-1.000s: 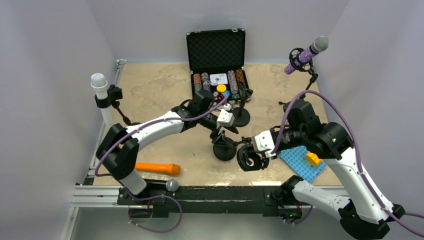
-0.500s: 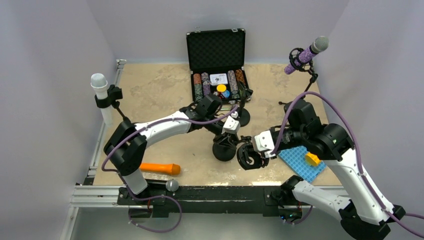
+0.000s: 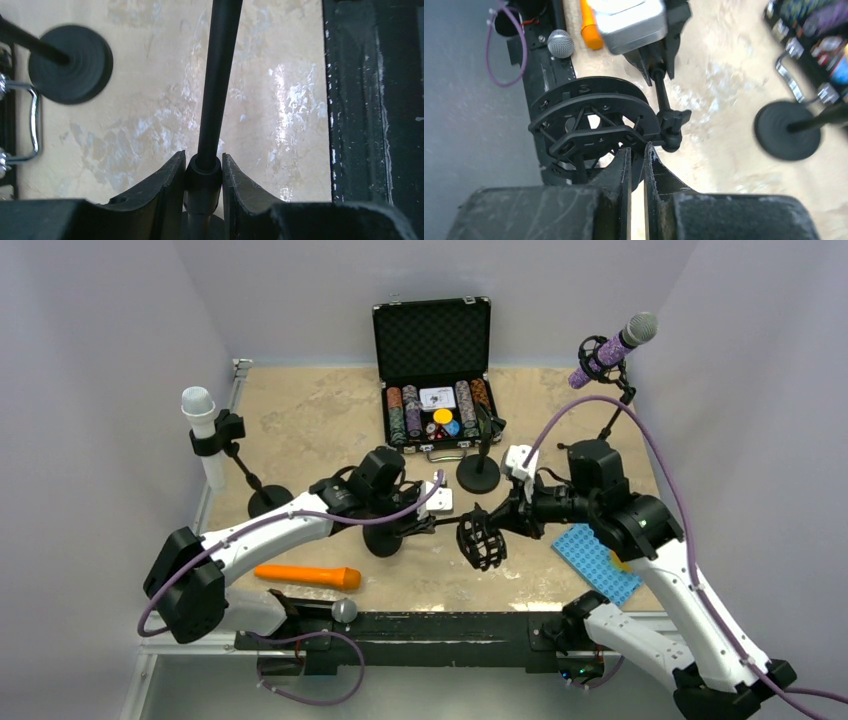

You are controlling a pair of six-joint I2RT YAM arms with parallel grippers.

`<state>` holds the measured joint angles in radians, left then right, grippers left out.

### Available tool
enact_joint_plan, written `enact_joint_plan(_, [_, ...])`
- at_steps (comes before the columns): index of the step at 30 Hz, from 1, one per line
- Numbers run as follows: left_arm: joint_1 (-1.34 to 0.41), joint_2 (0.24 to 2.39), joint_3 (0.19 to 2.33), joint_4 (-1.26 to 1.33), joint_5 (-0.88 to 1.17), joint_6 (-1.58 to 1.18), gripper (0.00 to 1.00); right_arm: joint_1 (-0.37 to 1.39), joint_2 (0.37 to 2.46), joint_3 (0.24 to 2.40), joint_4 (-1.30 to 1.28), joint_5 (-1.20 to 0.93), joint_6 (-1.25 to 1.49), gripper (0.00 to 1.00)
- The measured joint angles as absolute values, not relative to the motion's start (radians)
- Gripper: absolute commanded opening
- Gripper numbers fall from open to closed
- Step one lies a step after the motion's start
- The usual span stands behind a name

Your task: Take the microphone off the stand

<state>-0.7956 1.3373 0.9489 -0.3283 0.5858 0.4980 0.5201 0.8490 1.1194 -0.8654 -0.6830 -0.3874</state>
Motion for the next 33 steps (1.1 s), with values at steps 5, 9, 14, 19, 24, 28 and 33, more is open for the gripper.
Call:
enact_joint_plan(5, [-0.808, 1.365, 0.901, -0.270, 0.483, 0.434, 0.00, 0.467, 0.917, 1.066, -0.821, -0.635, -0.128, 0.00])
enact_joint_plan(9, [-0.800, 1.389, 0.902, -0.252, 0.446, 0.427, 0.50, 0.419, 0.978, 1.066, -0.796, -0.592, -0.040, 0.00])
enact_joint_plan(14, [-0.792, 1.390, 0.942, -0.328, 0.568, 0.462, 0.72, 0.427, 1.003, 1.075, -0.823, -0.661, -0.162, 0.00])
enact_joint_plan(19, [-0.756, 1.371, 1.048, -0.491, 0.734, 0.501, 0.73, 0.445, 0.923, 1.053, -0.823, -0.730, -0.379, 0.00])
enact_joint_plan(24, [-0.693, 1.392, 1.184, -0.684, 0.841, 0.612, 0.71, 0.479, 0.828, 0.990, -0.826, -0.739, -0.563, 0.18])
enact_joint_plan(28, [-0.667, 1.430, 1.210, -0.784, 0.856, 0.698, 0.69, 0.479, 0.823, 0.949, -0.830, -0.734, -0.633, 0.56])
enact_joint_plan(33, [-0.664, 1.472, 1.209, -0.839, 0.856, 0.726, 0.68, 0.479, 0.835, 0.866, -0.857, -0.678, -0.700, 0.67])
